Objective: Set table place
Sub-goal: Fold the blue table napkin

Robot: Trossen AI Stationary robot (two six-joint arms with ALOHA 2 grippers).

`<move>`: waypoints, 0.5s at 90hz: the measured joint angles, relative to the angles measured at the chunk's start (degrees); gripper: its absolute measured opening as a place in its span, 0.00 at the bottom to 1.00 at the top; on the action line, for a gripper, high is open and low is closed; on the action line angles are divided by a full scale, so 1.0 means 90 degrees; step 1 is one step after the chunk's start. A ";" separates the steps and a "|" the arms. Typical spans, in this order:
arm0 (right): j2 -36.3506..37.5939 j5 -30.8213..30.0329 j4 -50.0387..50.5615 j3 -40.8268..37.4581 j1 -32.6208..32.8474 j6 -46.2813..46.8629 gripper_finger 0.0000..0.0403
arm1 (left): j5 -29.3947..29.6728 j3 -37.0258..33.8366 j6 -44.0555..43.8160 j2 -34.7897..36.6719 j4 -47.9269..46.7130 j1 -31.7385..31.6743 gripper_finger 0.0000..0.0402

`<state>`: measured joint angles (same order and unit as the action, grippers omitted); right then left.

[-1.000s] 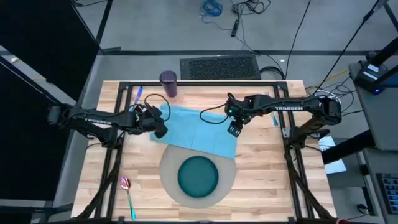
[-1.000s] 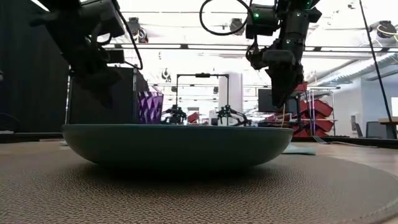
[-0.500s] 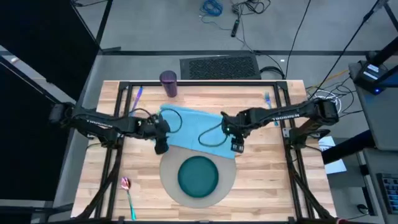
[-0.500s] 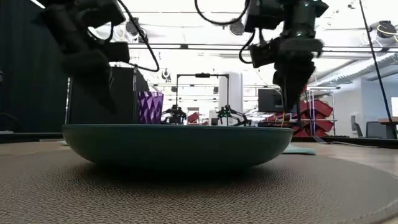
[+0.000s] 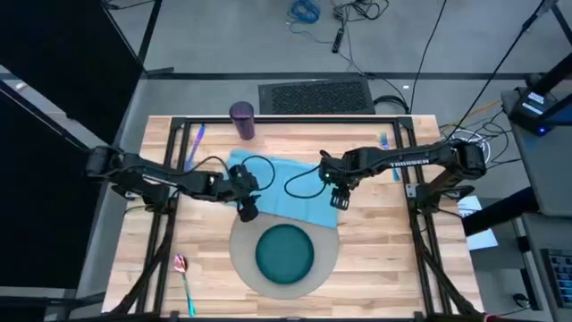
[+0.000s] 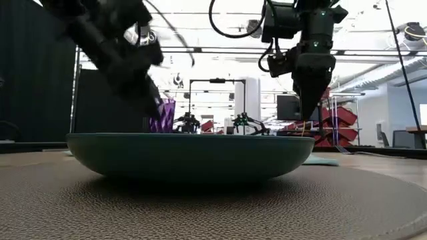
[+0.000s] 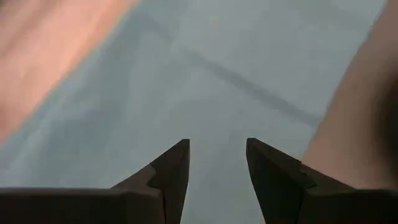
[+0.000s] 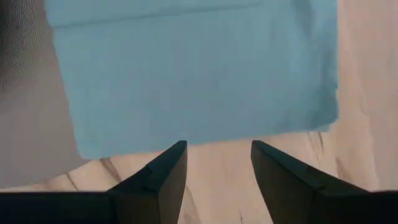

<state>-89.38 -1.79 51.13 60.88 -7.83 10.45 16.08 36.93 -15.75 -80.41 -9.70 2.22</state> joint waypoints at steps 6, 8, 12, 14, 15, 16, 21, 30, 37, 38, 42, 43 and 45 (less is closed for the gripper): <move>0.0000 0.0006 -0.0073 -0.0153 -0.0197 -0.0036 0.42 | 0.0000 0.0000 -0.0030 -0.0214 0.0156 0.0000 0.36; 0.0000 -0.0014 -0.0128 -0.0208 -0.0277 -0.0039 0.42 | 0.0000 0.0000 -0.0030 -0.0278 0.0258 0.0005 0.36; 0.0000 -0.0028 -0.0242 -0.0315 -0.0427 -0.0043 0.42 | 0.0000 0.0000 -0.0027 -0.0387 0.0404 0.0005 0.36; 0.0000 -0.0025 -0.0300 -0.0377 -0.0496 -0.0042 0.42 | -0.0002 0.0000 -0.0027 -0.0427 0.0410 0.0005 0.36; 0.0000 -0.0023 -0.0322 -0.0406 -0.0529 -0.0040 0.42 | -0.0002 0.0000 -0.0025 -0.0443 0.0401 0.0005 0.36; 0.0000 -0.0011 -0.0344 -0.0433 -0.0556 -0.0038 0.42 | -0.0001 0.0000 -0.0024 -0.0459 0.0390 0.0005 0.36; 0.0000 0.0062 -0.0479 -0.0561 -0.0679 -0.0027 0.42 | 0.0000 0.0000 -0.0023 -0.0532 0.0355 0.0005 0.36; 0.0000 0.0069 -0.0624 -0.0768 -0.0781 -0.0057 0.42 | -0.0008 -0.0002 -0.0023 -0.0568 0.0273 0.0005 0.36; -0.0005 0.0067 -0.0727 -0.0856 -0.0836 -0.0078 0.42 | -0.0078 -0.0002 -0.0032 -0.0570 0.0312 0.0005 0.36; -0.0005 0.0068 -0.0756 -0.0866 -0.0840 -0.0083 0.42 | -0.0078 -0.0002 -0.0032 -0.0570 0.0307 0.0005 0.36; -0.0005 0.0067 -0.0869 -0.0895 -0.0843 -0.0096 0.42 | -0.0098 -0.0002 -0.0033 -0.0572 0.0301 0.0005 0.36; -0.0005 0.0067 -0.0907 -0.0906 -0.0843 -0.0097 0.42 | -0.0100 -0.0002 -0.0035 -0.0572 0.0303 0.0005 0.36; -0.0005 0.0069 -0.0969 -0.0924 -0.0843 -0.0098 0.42 | -0.0099 -0.0002 -0.0042 -0.0572 0.0304 0.0005 0.36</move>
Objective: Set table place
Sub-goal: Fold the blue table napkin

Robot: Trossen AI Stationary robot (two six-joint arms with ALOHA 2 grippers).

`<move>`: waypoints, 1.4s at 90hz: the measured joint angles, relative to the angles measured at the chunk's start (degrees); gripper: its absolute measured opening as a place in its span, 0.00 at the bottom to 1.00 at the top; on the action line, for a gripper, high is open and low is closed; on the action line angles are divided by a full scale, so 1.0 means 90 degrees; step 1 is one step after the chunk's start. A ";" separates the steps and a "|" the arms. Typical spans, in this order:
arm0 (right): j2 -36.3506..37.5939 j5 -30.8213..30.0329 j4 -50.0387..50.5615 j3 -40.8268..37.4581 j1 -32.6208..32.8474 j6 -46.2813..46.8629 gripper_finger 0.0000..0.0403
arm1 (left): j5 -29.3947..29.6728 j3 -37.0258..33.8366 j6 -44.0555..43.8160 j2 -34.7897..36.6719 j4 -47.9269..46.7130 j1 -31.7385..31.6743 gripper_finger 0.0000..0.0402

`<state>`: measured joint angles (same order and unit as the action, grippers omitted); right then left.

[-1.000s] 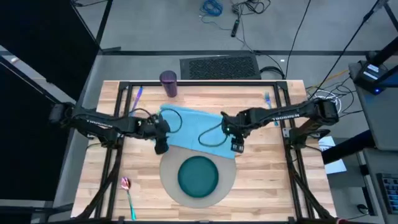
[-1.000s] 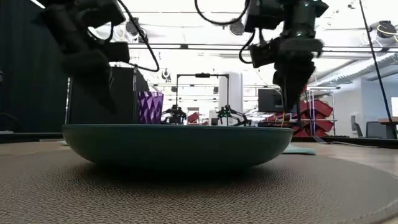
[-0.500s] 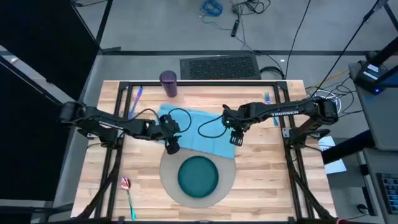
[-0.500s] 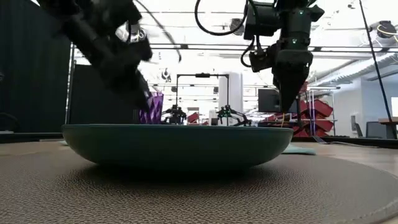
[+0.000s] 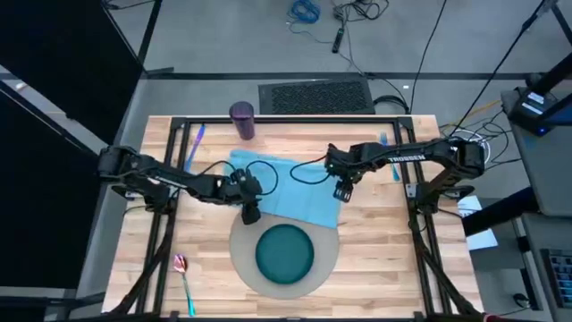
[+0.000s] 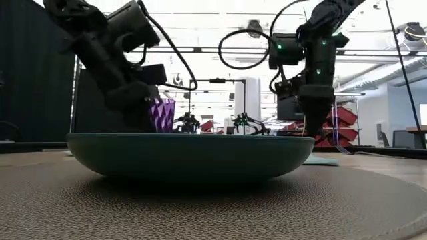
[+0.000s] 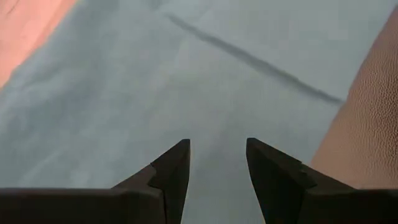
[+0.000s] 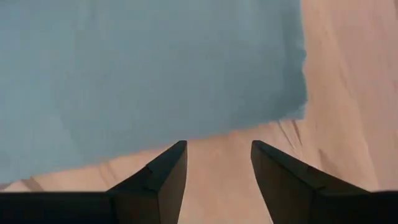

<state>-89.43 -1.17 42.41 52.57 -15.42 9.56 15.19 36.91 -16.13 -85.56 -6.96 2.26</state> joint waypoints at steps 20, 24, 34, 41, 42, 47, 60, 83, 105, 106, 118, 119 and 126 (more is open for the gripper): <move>0.0000 0.0712 -0.0758 -0.0182 -0.0032 0.0003 0.42 | -0.0015 0.0000 -0.0009 0.0000 0.0000 0.0000 0.36; 0.0000 0.0847 -0.0918 -0.0242 -0.0032 0.0009 0.42 | -0.0013 0.0000 -0.0005 0.0000 0.0000 0.0000 0.36; 0.0000 0.1337 -0.0977 -0.0334 -0.0031 0.0128 0.42 | 0.0082 0.0000 0.0000 0.0013 -0.0002 0.0000 0.36; 0.0000 0.1808 -0.0982 -0.0348 0.0069 0.0274 0.42 | 0.0311 0.0000 0.0057 0.0029 0.0022 -0.0019 0.36; 0.0000 0.1868 -0.0985 -0.0348 0.0094 0.0296 0.42 | 0.0332 0.0000 0.0055 0.0029 0.0023 -0.0028 0.36; 0.0000 0.2123 -0.1048 -0.0348 0.0261 0.0444 0.42 | 0.0368 0.0000 0.0059 0.0029 0.0019 -0.0072 0.36; 0.0002 0.2476 -0.1220 -0.0348 0.0848 0.0855 0.42 | 0.0375 0.0000 0.0195 0.0029 0.0024 -0.0170 0.36; -0.0242 0.2162 -0.1613 -0.0346 0.1539 0.1274 0.42 | 0.0373 0.0000 0.0385 0.0032 0.0268 -0.0328 0.36; -0.0747 0.1719 -0.1647 -0.0318 0.1366 0.1174 0.42 | 0.0221 0.0000 0.0392 0.0034 0.0275 -0.0333 0.36; -0.0756 0.1721 -0.1646 -0.0317 0.1353 0.1162 0.42 | 0.0203 0.0000 0.0388 0.0034 0.0276 -0.0333 0.36; -0.0701 0.1731 -0.1602 -0.0322 0.1254 0.1045 0.42 | 0.0150 0.0000 0.0380 0.0034 0.0265 -0.0333 0.36; -0.0685 0.1716 -0.1586 -0.0323 0.1248 0.1039 0.42 | 0.0150 0.0000 0.0380 0.0034 0.0265 -0.0333 0.36; -0.0544 0.1555 -0.1361 -0.0341 0.1187 0.0982 0.42 | 0.0150 0.0000 0.0380 0.0034 0.0265 -0.0333 0.36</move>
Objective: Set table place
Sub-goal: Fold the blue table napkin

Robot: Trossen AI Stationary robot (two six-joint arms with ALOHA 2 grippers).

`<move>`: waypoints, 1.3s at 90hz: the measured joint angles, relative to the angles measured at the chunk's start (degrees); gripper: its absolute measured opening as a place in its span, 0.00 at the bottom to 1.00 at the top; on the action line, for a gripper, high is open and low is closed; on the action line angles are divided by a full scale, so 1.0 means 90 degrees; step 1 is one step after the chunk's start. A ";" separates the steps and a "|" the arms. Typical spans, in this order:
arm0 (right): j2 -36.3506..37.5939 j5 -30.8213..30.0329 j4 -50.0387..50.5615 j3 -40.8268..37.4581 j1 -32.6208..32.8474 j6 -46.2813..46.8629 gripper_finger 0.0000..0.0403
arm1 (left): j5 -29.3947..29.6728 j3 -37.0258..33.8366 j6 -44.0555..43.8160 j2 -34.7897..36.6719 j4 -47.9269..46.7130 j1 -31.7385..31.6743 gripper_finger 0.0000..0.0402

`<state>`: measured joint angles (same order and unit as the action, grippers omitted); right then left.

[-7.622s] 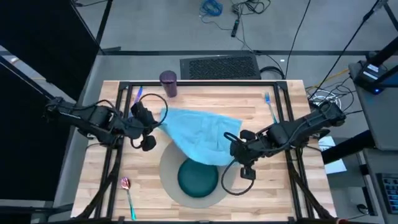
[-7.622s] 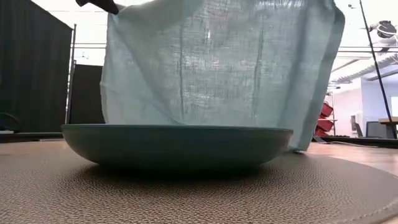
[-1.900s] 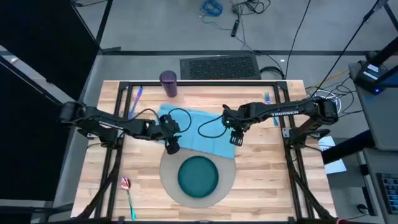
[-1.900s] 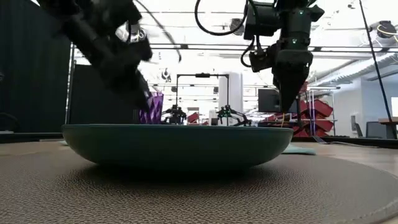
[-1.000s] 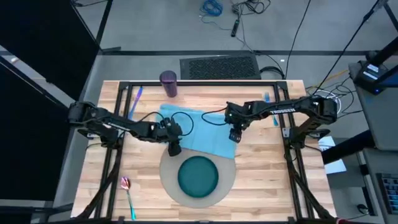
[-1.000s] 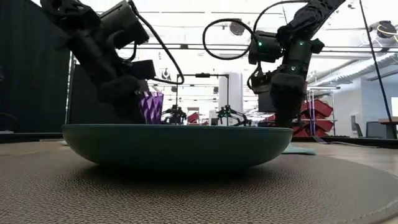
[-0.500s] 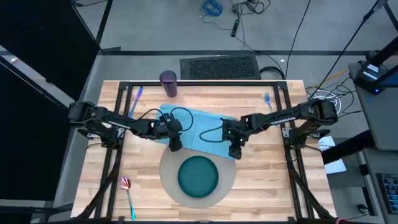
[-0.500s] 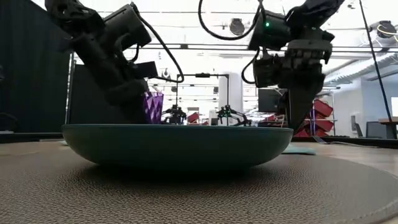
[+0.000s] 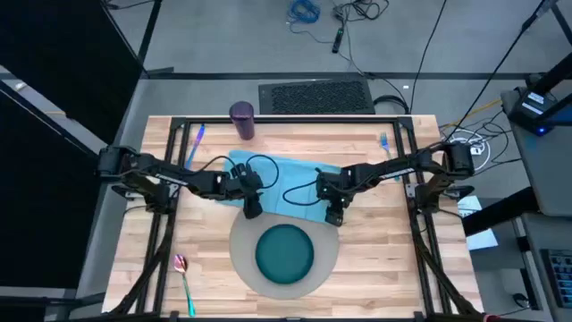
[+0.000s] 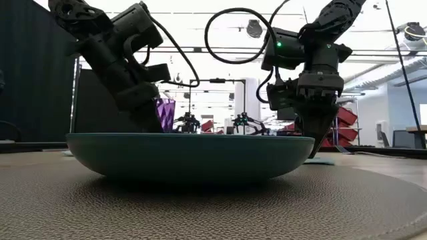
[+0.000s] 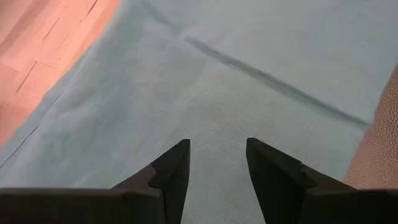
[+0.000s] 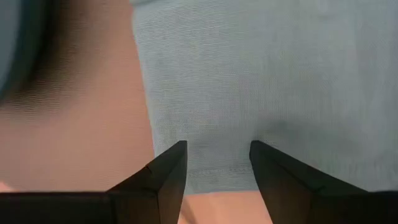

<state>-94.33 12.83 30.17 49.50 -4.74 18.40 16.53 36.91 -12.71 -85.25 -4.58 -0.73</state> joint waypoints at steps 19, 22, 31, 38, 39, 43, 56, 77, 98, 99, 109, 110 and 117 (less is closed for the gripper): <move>0.0117 -0.0363 0.0875 -0.0008 -0.0377 -0.0202 0.42 | 0.0000 0.0000 -0.0007 0.0000 0.0018 0.0000 0.36; 0.0103 -0.0402 0.0932 -0.0008 -0.0446 -0.0236 0.42 | 0.0000 0.0000 -0.0032 0.0000 0.0017 0.0000 0.36; 0.0090 -0.0816 0.0925 -0.0008 -0.0603 -0.0333 0.42 | 0.0000 0.0000 -0.0036 0.0000 0.0017 0.0000 0.36; 0.0095 -0.1098 0.0813 -0.0006 -0.0693 -0.0344 0.42 | -0.0002 0.0000 -0.0036 0.0000 0.0002 0.0000 0.36; 0.0102 -0.1120 0.0814 -0.0005 -0.0698 -0.0346 0.42 | -0.0002 0.0000 -0.0036 0.0000 0.0000 0.0000 0.36; 0.0124 -0.1128 0.0843 -0.0005 -0.0726 -0.0368 0.42 | -0.0002 0.0000 -0.0036 0.0000 -0.0008 0.0004 0.36; 0.0317 -0.1103 0.1157 0.0100 -0.0659 -0.0387 0.42 | -0.0002 0.0000 -0.0024 0.0000 -0.0057 0.0006 0.36; 0.0661 -0.0685 0.0796 0.0303 -0.0448 -0.0273 0.42 | -0.0002 0.0000 0.0045 0.0000 -0.0018 -0.0010 0.36; 0.0424 -0.0072 0.0416 0.0296 -0.0292 -0.0221 0.42 | -0.0005 0.0000 0.0000 0.0002 -0.0019 -0.0005 0.36; 0.0415 -0.0095 0.0416 0.0296 -0.0293 -0.0222 0.42 | -0.0005 0.0000 0.0000 0.0002 -0.0023 -0.0005 0.36; 0.0350 -0.0198 0.0285 0.0242 -0.0319 -0.0235 0.42 | -0.0005 0.0000 -0.0001 0.0002 -0.0028 0.0000 0.36; 0.0344 -0.0198 0.0265 0.0239 -0.0321 -0.0234 0.42 | -0.0005 0.0000 -0.0002 0.0002 -0.0027 0.0000 0.36; 0.0282 -0.0193 0.0265 0.0224 -0.0339 -0.0220 0.42 | -0.0005 0.0000 -0.0003 0.0002 -0.0041 0.0005 0.36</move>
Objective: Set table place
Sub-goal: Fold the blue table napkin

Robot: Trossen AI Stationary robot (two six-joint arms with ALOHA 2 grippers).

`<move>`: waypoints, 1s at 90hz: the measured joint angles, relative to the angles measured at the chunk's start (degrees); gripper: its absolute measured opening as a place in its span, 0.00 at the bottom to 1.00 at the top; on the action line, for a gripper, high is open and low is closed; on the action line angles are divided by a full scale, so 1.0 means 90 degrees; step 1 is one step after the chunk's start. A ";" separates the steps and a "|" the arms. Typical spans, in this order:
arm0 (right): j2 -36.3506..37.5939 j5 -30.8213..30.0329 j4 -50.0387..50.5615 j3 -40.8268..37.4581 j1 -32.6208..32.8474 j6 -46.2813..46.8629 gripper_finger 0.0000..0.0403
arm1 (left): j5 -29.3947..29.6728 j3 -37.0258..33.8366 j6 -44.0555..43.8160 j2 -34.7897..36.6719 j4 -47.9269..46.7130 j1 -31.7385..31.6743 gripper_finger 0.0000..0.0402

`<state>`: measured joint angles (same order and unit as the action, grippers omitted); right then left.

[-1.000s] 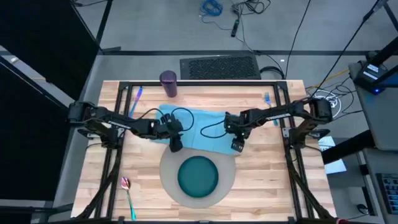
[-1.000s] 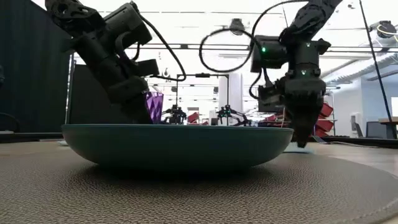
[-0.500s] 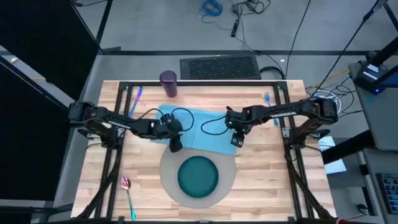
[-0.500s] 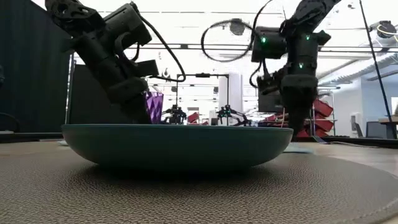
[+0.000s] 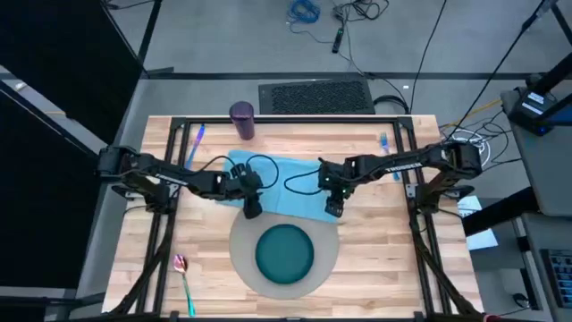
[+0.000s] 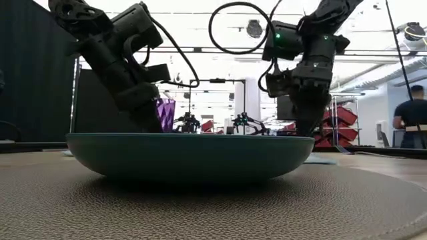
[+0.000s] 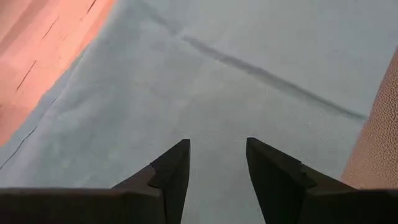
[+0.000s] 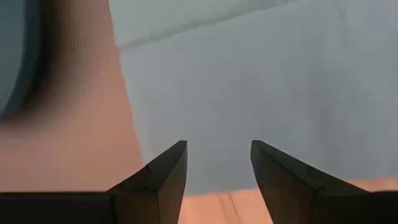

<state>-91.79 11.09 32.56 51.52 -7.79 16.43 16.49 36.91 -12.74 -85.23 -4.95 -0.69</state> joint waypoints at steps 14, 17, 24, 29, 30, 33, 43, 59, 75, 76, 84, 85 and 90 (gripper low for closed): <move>-0.0044 0.0006 0.0016 -0.0005 0.0000 0.0000 0.42 | 0.0000 0.0000 -0.0002 0.0000 -0.0005 0.0002 0.36; -0.0044 0.0007 0.0022 -0.0006 -0.0010 -0.0007 0.42 | 0.0000 0.0000 -0.0002 0.0000 -0.0002 0.0002 0.36; -0.0044 0.0085 -0.0046 -0.0066 -0.0053 -0.0015 0.42 | 0.0000 0.0000 -0.0002 0.0000 -0.0002 0.0007 0.36; -0.0044 0.0131 -0.0174 -0.0170 -0.0124 -0.0015 0.42 | 0.0000 0.0000 -0.0002 0.0000 -0.0005 0.0007 0.36; -0.0044 0.0131 -0.0199 -0.0193 -0.0138 -0.0012 0.41 | 0.0000 0.0000 -0.0002 0.0000 -0.0007 0.0007 0.36; -0.0044 0.0134 -0.0282 -0.0266 -0.0181 -0.0002 0.41 | 0.0000 0.0000 -0.0003 0.0000 -0.0006 0.0007 0.36; -0.0044 0.0138 -0.0288 -0.0432 -0.0342 0.0000 0.39 | 0.0000 0.0000 -0.0003 0.0000 -0.0007 0.0007 0.36; -0.0032 0.0002 -0.0316 -0.0597 -0.0626 -0.0031 0.39 | 0.0000 0.0000 0.0001 0.0000 -0.0007 0.0007 0.36; -0.0019 -0.0634 -0.0253 -0.0630 -0.0999 -0.0168 0.39 | -0.0002 0.0000 -0.0002 0.0000 -0.0007 0.0007 0.36; -0.0019 -0.0681 -0.0252 -0.0630 -0.1026 -0.0168 0.39 | -0.0002 0.0000 -0.0002 0.0000 -0.0009 0.0007 0.36; -0.0022 -0.1026 -0.0185 -0.0630 -0.1254 -0.0189 0.39 | 0.0000 0.0000 -0.0004 0.0000 -0.0010 0.0009 0.36; -0.0022 -0.1072 -0.0165 -0.0630 -0.1278 -0.0189 0.39 | 0.0000 0.0000 -0.0004 0.0000 -0.0010 0.0010 0.36; -0.0024 -0.1369 -0.0049 -0.0633 -0.1412 -0.0188 0.39 | -0.0002 0.0000 -0.0004 0.0000 -0.0012 0.0026 0.36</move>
<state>-92.01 -1.23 32.11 45.82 -20.50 14.74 16.47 36.91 -12.78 -85.23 -5.06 -0.46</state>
